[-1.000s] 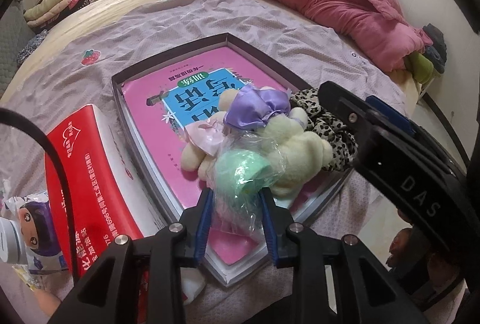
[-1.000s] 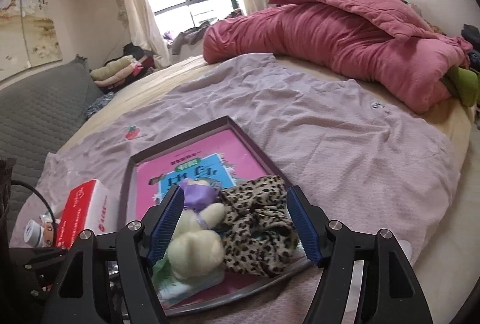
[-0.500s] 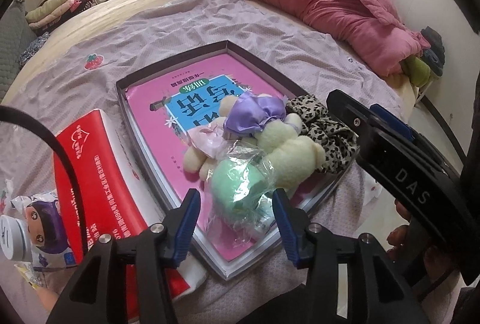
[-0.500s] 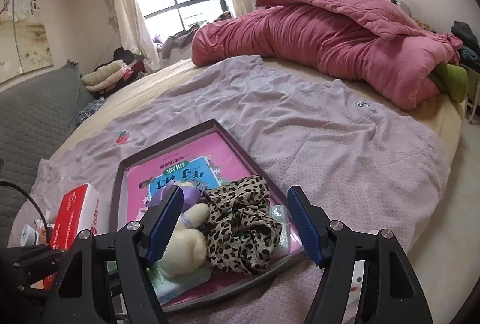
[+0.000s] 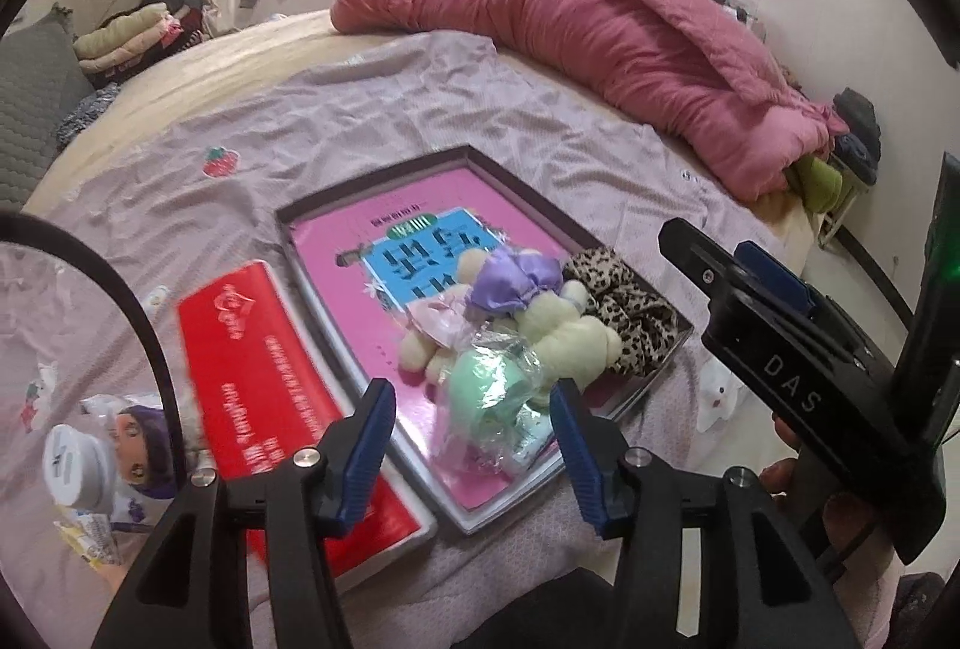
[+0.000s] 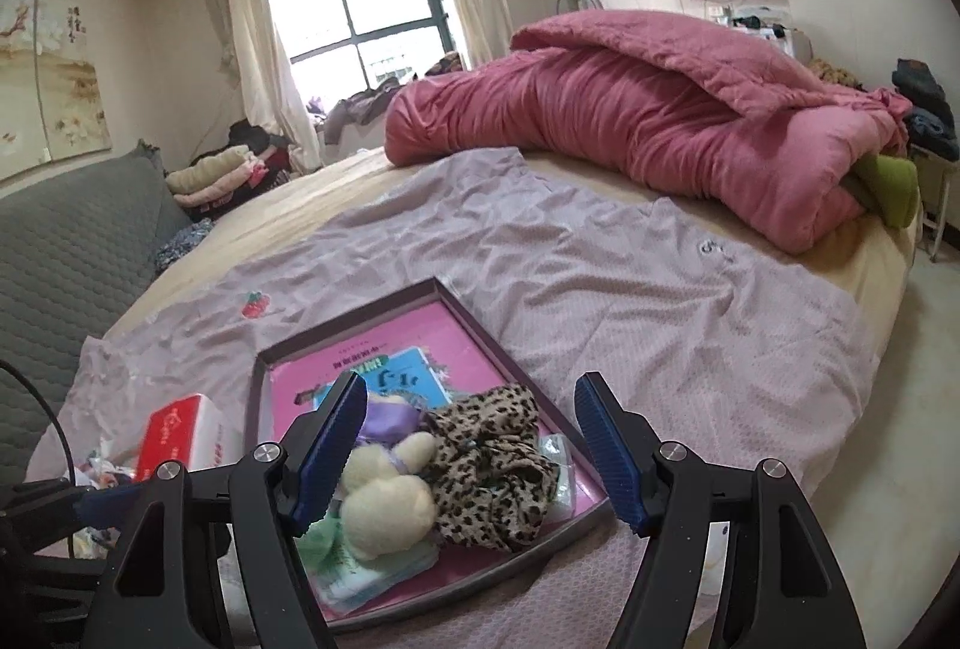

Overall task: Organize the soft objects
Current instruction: 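Withdraw both grippers from the tray toward the remaining items on the bed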

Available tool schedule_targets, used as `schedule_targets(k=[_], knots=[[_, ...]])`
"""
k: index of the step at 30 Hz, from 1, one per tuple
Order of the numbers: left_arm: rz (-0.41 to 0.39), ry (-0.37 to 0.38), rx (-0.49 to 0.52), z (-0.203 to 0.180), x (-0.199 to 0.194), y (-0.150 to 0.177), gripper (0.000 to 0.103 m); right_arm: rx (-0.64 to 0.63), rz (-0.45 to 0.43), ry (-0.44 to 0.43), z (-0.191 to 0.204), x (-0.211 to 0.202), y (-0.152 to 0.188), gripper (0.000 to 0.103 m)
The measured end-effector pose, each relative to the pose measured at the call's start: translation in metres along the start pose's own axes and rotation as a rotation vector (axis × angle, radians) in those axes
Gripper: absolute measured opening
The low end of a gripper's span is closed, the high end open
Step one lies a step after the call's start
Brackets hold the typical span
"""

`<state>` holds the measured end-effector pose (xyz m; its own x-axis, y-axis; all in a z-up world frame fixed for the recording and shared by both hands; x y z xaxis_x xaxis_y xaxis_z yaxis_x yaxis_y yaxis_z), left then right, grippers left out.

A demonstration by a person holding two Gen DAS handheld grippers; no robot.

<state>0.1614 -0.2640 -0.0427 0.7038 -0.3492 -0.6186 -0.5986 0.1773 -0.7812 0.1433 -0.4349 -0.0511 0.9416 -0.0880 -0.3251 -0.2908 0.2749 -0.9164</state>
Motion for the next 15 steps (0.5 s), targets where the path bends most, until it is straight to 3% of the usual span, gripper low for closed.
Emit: schedule_targets(k=[6, 15], knots=[[-0.059, -0.019, -0.036, 0.024, -0.042, -0.008, 0.054, -0.039, -0.023, -0.090, 0.039, -0.018, -0.013, 0.073], [-0.125, -0.122, -0.129, 0.095, -0.100, -0.007, 0.054, -0.106, -0.028, -0.223, 0.114, -0.045, -0.018, 0.073]])
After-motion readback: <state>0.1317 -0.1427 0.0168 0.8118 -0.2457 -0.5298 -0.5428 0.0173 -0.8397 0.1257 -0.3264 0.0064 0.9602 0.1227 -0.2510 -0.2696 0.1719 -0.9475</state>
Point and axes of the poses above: each gripper's, at about its wrist camera, not at the fingertips, and x roughly the way its jaws point, z to its left, y to its underside, the point moved 5 cm from there along x, roughly the way its jaws point, and after that the axes turned 14 degrees about -z, right-handed, at the moved point
